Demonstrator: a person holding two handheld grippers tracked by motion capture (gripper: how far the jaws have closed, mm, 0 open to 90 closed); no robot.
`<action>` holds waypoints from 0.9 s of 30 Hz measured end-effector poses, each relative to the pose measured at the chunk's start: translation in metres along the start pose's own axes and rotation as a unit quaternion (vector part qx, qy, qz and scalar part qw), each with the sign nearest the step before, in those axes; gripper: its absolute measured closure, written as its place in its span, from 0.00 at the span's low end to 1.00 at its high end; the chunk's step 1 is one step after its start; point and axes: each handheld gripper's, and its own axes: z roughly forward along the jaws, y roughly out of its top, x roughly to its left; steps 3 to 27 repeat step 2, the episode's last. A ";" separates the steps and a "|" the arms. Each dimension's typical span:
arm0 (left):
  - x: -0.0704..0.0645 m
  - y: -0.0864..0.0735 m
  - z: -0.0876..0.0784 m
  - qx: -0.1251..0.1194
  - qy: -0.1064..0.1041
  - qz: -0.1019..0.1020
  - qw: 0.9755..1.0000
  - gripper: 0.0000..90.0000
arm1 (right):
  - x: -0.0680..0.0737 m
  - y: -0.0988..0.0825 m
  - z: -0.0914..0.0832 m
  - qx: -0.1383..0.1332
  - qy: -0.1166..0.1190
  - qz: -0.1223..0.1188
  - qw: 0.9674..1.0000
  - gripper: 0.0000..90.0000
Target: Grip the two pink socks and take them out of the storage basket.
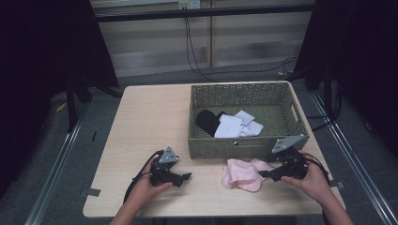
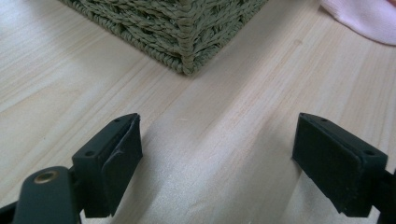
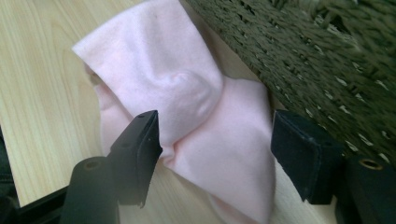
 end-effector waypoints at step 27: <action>0.000 0.000 0.000 0.000 0.000 0.000 1.000 0.17 | 0.003 0.001 0.001 0.000 0.004 0.007 1.000 0.34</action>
